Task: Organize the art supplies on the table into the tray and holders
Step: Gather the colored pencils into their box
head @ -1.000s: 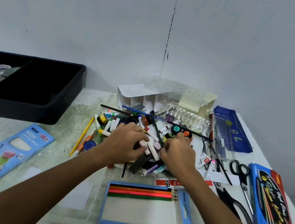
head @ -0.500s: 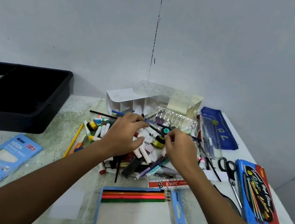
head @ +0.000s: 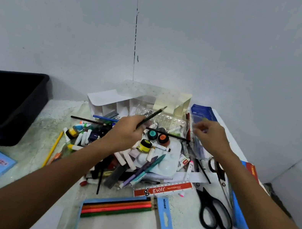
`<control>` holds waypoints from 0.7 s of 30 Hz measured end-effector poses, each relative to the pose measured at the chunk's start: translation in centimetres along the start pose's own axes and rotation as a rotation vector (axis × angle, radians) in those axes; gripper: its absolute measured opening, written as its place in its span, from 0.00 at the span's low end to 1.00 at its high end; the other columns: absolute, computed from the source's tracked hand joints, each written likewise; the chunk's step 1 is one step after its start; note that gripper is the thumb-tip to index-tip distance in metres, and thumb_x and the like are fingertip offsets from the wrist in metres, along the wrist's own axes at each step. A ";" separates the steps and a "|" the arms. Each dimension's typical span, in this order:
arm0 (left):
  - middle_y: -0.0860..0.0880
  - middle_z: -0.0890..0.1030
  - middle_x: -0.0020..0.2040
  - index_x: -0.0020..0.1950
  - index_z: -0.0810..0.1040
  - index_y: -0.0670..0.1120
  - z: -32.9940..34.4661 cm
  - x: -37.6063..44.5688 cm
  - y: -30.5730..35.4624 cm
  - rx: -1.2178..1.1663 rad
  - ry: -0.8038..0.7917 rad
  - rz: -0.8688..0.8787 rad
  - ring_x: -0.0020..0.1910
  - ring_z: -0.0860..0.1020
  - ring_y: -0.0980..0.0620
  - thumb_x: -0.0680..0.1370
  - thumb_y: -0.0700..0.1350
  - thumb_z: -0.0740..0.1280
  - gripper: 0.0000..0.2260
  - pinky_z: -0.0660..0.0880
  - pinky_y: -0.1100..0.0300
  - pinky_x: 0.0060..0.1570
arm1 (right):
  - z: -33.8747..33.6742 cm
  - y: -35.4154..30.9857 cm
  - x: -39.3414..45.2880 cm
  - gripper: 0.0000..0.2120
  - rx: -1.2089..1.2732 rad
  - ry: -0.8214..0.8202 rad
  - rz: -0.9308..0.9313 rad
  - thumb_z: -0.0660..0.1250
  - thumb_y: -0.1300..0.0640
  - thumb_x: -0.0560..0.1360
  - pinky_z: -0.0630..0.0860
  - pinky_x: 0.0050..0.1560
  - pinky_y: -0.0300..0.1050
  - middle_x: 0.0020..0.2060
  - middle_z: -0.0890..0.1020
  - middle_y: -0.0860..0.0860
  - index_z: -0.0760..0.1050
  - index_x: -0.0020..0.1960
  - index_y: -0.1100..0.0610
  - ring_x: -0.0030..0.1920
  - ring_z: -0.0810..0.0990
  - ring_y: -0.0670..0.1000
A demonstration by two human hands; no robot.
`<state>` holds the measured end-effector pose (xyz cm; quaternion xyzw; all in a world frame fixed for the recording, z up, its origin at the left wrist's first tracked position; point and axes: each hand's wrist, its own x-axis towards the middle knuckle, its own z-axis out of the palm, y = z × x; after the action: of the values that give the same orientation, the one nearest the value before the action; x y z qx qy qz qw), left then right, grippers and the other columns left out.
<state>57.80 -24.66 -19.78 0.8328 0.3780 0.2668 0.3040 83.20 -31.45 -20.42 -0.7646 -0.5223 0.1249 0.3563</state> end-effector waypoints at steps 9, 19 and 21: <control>0.46 0.80 0.36 0.51 0.77 0.43 0.9 2.2 1.9 -0.456 -0.035 -0.286 0.29 0.73 0.54 0.83 0.39 0.58 0.08 0.68 0.62 0.27 | 1.8 3.1 3.3 0.02 -0.304 -0.385 -0.154 0.73 0.54 0.73 0.75 0.41 0.44 0.41 0.82 0.46 0.82 0.43 0.52 0.40 0.79 0.46; 0.55 0.81 0.48 0.50 0.81 0.48 2.4 4.9 4.6 -0.287 0.081 -0.170 0.48 0.78 0.63 0.82 0.43 0.60 0.09 0.72 0.73 0.46 | -3.7 0.4 5.6 0.03 0.644 -0.317 -0.051 0.69 0.67 0.74 0.74 0.32 0.38 0.33 0.83 0.51 0.78 0.44 0.61 0.35 0.82 0.48; 0.55 0.81 0.52 0.53 0.81 0.47 2.4 5.4 5.3 -0.279 0.074 -0.151 0.52 0.77 0.65 0.82 0.44 0.60 0.10 0.72 0.73 0.50 | -5.0 -0.9 6.0 0.03 0.792 -0.268 -0.058 0.69 0.67 0.74 0.74 0.31 0.38 0.32 0.82 0.51 0.79 0.45 0.61 0.33 0.81 0.49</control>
<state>65.04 -23.96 -16.48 0.7414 0.4099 0.3235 0.4216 87.92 -27.98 -15.08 -0.5304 -0.4970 0.4046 0.5550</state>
